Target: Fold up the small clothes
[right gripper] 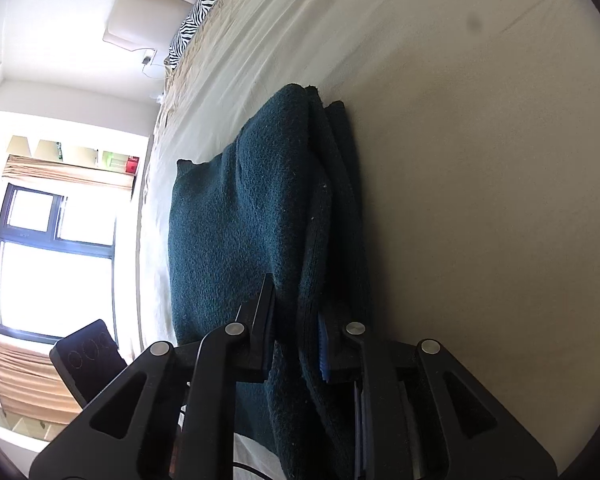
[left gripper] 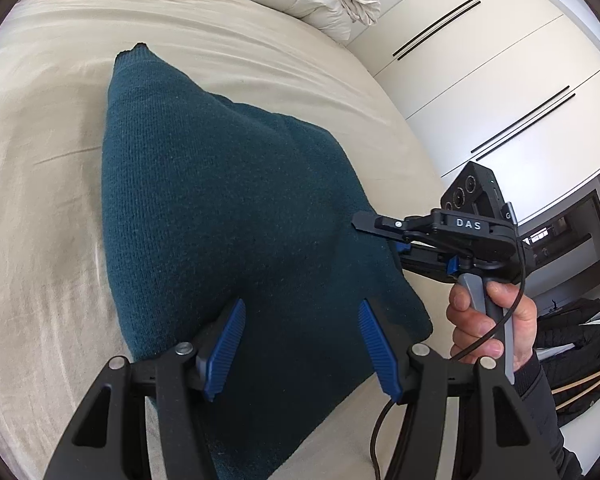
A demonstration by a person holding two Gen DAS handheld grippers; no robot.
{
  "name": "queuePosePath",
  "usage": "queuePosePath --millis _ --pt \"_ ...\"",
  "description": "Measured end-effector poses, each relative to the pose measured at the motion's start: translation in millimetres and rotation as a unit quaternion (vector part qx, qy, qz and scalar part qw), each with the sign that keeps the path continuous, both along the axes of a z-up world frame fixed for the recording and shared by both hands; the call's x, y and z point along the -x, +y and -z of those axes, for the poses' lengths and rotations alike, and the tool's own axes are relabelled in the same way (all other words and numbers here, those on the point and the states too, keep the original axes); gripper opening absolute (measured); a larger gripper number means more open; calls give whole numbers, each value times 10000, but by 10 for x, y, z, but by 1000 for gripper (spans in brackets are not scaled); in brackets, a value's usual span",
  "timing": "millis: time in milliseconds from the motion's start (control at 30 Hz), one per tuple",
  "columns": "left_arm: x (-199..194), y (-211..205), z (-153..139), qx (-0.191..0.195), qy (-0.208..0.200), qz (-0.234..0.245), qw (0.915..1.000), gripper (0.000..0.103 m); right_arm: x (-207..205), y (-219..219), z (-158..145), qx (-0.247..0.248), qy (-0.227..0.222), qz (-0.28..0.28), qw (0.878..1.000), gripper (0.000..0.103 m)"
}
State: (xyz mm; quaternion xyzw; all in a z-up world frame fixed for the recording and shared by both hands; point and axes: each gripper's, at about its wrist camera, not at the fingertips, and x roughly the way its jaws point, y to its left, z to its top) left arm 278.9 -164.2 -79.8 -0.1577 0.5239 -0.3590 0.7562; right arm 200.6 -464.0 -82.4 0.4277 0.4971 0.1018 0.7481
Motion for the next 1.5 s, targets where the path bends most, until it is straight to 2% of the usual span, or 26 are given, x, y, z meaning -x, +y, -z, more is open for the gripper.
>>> queuePosePath --millis 33,100,133,200,233,300,333,433,533,700,833,900,967,1033,1100,1167,1267,1400,1433,1500 --pt "3 18 -3 17 4 1 10000 63 72 -16 -57 -106 -107 43 9999 23" --pt "11 33 5 35 27 8 10000 63 217 7 -117 -214 -254 57 9994 47" --pt "9 35 12 34 44 7 10000 63 271 37 -127 -168 -233 32 9996 64" --pt "14 36 26 35 69 -8 10000 65 318 139 -138 103 -126 -164 9997 64" --pt "19 36 28 23 77 -8 10000 65 334 177 -141 205 -130 -246 9994 62" --pt "44 5 2 -20 78 -5 10000 65 364 215 -123 313 -117 -281 9990 41" --pt "44 6 -2 -29 83 -3 10000 65 373 222 -80 392 -21 -232 9990 22" --pt "51 9 -16 0 119 -15 9999 65 434 158 54 309 63 15 9995 12" --pt "63 -10 -20 -46 70 36 10000 65 499 195 127 276 -32 223 9994 11" --pt "45 -71 9 -151 21 108 9998 65 519 39 457 -406 -22 542 9977 10" --pt "71 -74 -10 -198 -78 121 9997 65 542 180 485 -257 -125 554 9981 11" --pt "86 -100 -26 -351 -178 170 9991 65 565 204 471 -227 -197 521 9982 11" --pt "70 -142 -32 -484 -259 218 9983 65 586 200 389 -125 -176 518 9984 15" --pt "82 -184 -30 -621 -333 246 9972 65 613 93 225 238 -91 643 9976 15" --pt "99 -236 -28 -717 -417 274 9962 66 609 18 -70 678 -338 840 9936 16" --pt "112 -260 -21 -786 -486 296 9953 67 516 -45 -296 323 -803 859 9925 16" --pt "113 -305 -12 -866 -543 297 9943 67 137 102 -382 -248 -1026 318 9939 16" --pt "109 -361 -8 -1038 -653 364 9918 68 -372 350 -71 -791 -657 -102 9946 16" --pt "109 -386 -6 -1091 -695 389 9908 68 -455 406 36 -808 -507 -163 9953 16" --pt "116 -420 0 -1165 -758 428 9894 68 -541 469 252 -470 -128 -167 9987 15"
